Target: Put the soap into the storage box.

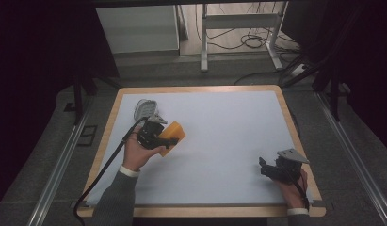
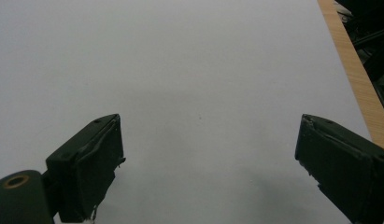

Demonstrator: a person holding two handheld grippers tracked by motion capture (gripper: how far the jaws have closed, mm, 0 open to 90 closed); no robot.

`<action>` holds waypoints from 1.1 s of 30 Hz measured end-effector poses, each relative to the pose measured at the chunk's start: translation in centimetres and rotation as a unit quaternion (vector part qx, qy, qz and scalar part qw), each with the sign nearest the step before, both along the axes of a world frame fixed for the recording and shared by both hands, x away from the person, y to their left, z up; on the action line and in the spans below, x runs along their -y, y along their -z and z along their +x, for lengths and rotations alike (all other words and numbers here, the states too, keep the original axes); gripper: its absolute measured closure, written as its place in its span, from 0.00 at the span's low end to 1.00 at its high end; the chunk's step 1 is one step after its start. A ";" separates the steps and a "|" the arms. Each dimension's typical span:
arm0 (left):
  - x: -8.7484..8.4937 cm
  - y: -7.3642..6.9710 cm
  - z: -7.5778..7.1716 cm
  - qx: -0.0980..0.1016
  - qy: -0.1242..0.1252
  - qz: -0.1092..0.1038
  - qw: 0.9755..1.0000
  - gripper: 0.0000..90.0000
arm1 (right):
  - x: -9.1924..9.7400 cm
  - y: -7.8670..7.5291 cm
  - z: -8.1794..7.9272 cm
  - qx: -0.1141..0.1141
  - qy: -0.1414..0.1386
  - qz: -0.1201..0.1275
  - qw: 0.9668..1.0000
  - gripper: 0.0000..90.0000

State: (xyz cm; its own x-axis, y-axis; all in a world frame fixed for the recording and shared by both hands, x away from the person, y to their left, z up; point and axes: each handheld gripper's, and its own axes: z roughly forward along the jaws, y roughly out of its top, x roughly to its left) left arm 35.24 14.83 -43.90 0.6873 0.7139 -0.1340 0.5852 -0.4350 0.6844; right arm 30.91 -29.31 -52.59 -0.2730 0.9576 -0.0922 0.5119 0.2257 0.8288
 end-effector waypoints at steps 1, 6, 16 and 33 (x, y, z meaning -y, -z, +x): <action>-0.1 -0.1 0.0 0.000 -0.001 0.000 1.000 0.68 | 0.0 0.0 0.0 0.001 0.000 0.000 1.000 0.09; -0.6 -0.4 0.2 0.000 -0.006 0.003 1.000 0.68 | 0.0 0.0 0.0 0.001 0.000 0.001 1.000 0.09; -1.7 -1.0 0.5 0.005 -0.019 0.000 1.000 0.68 | 0.0 0.0 0.0 0.000 -0.001 0.000 1.000 0.09; -3.3 -2.2 1.3 0.016 -0.040 0.001 0.999 0.68 | 0.0 0.0 0.0 0.001 0.000 0.001 1.000 0.09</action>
State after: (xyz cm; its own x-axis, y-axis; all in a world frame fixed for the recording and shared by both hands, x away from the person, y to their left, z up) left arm 36.51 18.10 -41.69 0.6312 0.7676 -0.1111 0.5965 -0.3889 0.7021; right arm 30.88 -29.31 -52.59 -0.2736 0.9575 -0.0912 0.5109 0.2250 0.8297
